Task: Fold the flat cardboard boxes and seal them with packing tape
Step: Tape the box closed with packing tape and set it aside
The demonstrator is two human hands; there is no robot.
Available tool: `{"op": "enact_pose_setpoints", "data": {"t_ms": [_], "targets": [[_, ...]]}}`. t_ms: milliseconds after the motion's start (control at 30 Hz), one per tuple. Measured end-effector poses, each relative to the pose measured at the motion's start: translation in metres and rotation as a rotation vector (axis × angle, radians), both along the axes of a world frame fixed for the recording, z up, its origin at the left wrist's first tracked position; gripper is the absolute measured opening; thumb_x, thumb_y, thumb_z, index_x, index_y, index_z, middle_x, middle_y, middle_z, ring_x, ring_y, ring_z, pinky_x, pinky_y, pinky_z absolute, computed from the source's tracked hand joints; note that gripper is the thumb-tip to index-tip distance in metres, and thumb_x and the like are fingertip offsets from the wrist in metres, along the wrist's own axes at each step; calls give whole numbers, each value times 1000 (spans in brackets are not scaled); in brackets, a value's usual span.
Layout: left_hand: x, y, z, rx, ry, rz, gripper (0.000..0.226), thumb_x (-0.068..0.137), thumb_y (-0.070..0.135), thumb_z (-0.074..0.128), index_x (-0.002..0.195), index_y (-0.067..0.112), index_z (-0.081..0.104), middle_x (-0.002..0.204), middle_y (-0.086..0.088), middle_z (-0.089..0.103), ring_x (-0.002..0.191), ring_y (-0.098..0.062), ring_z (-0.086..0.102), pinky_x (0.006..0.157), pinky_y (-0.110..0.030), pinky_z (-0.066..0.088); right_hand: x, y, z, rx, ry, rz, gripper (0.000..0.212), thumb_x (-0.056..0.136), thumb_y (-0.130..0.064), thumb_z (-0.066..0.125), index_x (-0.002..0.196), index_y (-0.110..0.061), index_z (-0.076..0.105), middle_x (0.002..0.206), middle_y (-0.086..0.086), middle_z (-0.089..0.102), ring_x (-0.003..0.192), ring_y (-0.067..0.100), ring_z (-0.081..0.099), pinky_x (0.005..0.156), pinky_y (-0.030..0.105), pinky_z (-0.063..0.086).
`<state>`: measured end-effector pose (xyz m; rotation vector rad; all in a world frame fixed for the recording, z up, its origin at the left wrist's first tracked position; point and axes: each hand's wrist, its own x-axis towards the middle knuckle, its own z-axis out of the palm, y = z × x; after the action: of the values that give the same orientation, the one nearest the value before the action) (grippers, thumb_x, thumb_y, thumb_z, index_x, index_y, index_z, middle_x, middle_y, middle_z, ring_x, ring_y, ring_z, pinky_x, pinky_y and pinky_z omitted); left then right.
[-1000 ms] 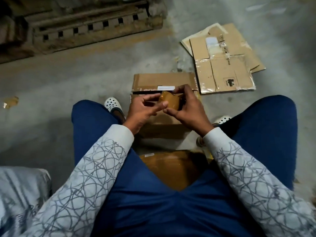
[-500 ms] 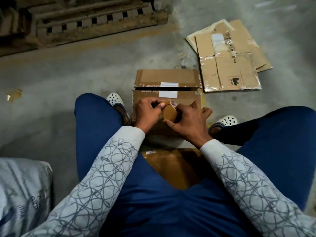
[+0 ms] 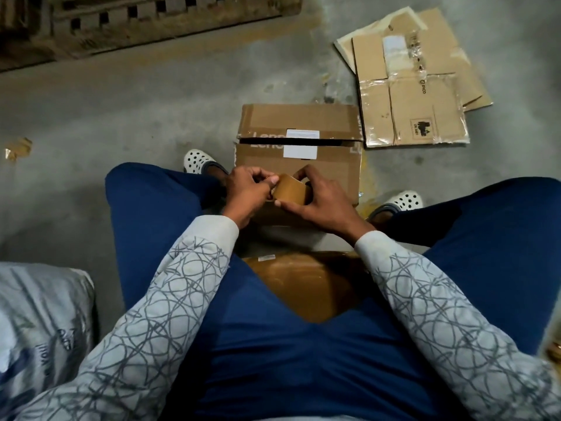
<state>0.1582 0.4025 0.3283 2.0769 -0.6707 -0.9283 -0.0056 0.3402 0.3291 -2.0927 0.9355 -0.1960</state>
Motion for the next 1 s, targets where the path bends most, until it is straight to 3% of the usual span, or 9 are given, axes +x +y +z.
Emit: {"op": "enact_pose_setpoints", "data": {"t_ms": [200, 267, 333, 467, 533, 633, 733, 833, 1000], "targets": [[8, -8, 2, 23, 82, 103, 11, 89, 13, 72, 79, 18, 70, 89, -2, 72, 82, -18, 71, 67, -35, 62, 5, -8, 4, -94, 5, 45, 63, 82, -60, 73, 122, -18, 51, 110, 7, 69, 80, 13, 58, 60, 12, 39], [19, -6, 5, 32, 65, 154, 12, 91, 12, 69, 82, 19, 69, 83, -3, 71, 69, -14, 68, 59, -27, 59, -3, -16, 2, -108, 59, 37, 66, 80, -61, 74, 124, -16, 54, 112, 9, 69, 87, 20, 65, 66, 23, 52], [44, -1, 7, 26, 27, 275, 12, 92, 12, 67, 82, 19, 69, 83, -3, 72, 63, -11, 66, 53, -21, 52, -18, -27, 3, -113, 137, -25, 68, 76, -66, 74, 122, -17, 60, 107, 7, 70, 90, 23, 66, 72, 32, 55], [80, 6, 7, -39, 147, 373, 13, 91, 6, 66, 78, 9, 68, 73, -8, 67, 60, -16, 59, 48, -22, 48, -40, -54, 11, -165, 114, -122, 60, 71, -69, 75, 111, -27, 62, 91, 1, 68, 78, 17, 63, 67, 32, 53], [80, 5, 6, -44, 207, 357, 12, 90, 7, 67, 79, 7, 68, 68, -7, 65, 62, -20, 56, 49, -26, 47, -42, -62, 13, -193, 69, -105, 55, 72, -66, 77, 112, -30, 64, 97, 2, 73, 80, 17, 67, 73, 37, 58], [76, 1, 5, -64, 246, 349, 11, 91, 8, 66, 81, 6, 67, 70, -8, 64, 61, -20, 56, 48, -27, 44, -42, -68, 9, -200, 81, -95, 52, 76, -59, 78, 116, -28, 67, 109, 1, 73, 91, 17, 68, 79, 34, 57], [77, -5, 2, -58, 177, 326, 16, 92, 13, 65, 89, -2, 69, 68, -8, 62, 51, -12, 54, 45, -25, 41, -42, -74, 5, -236, 74, -89, 56, 75, -58, 79, 120, -29, 63, 113, 3, 71, 95, 22, 67, 80, 31, 53], [86, -17, -2, -57, 46, 299, 20, 92, 20, 65, 78, 6, 69, 63, -6, 62, 50, -17, 54, 53, -31, 45, -41, -86, 12, -252, 46, 74, 70, 72, -61, 81, 127, -27, 53, 118, 3, 67, 95, 24, 65, 77, 34, 54], [91, -41, -8, -92, -98, 100, 13, 93, 26, 66, 85, 20, 73, 80, 4, 71, 73, -10, 65, 71, -31, 55, -51, -126, 4, -481, 155, 166, 53, 88, -46, 72, 134, -29, 52, 108, 11, 58, 88, 34, 59, 69, 32, 45]]}}
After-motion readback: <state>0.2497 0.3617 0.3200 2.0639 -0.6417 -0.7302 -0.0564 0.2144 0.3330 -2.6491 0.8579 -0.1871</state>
